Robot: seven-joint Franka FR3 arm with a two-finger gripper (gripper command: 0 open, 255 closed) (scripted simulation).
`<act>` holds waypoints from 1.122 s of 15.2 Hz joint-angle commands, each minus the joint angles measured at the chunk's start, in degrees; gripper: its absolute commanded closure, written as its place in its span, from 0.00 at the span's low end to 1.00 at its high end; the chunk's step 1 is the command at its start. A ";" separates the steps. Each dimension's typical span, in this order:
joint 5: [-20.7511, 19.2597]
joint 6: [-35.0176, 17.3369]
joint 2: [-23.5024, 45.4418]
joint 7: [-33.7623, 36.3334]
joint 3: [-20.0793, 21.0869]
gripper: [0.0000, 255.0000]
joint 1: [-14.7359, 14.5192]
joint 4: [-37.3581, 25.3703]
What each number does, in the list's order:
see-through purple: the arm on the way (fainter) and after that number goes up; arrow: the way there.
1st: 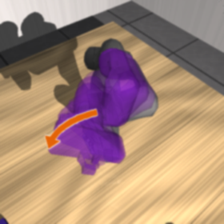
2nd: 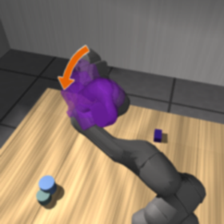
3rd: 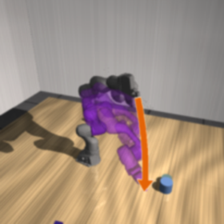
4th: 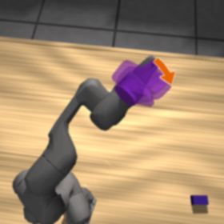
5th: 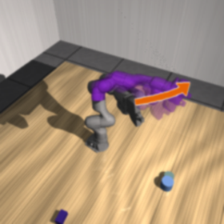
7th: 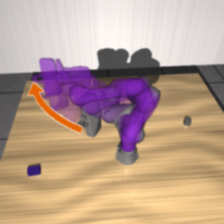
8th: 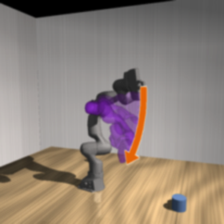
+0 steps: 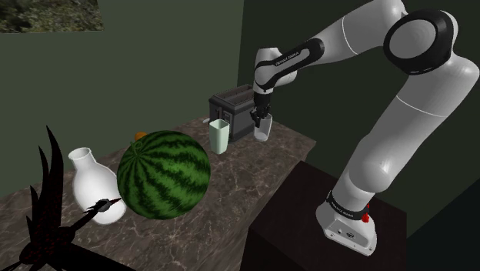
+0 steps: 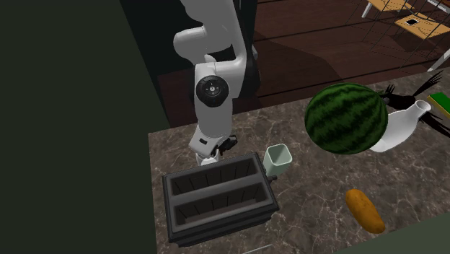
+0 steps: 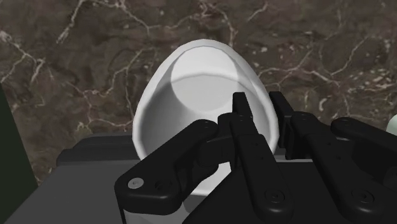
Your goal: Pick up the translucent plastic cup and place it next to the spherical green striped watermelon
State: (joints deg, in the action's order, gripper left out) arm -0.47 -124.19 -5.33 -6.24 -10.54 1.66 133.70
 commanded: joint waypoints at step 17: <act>-0.65 7.91 -3.70 0.59 0.24 1.00 0.01 -4.25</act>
State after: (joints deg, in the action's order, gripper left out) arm -1.07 -117.11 -8.72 -5.69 -10.33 1.67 129.97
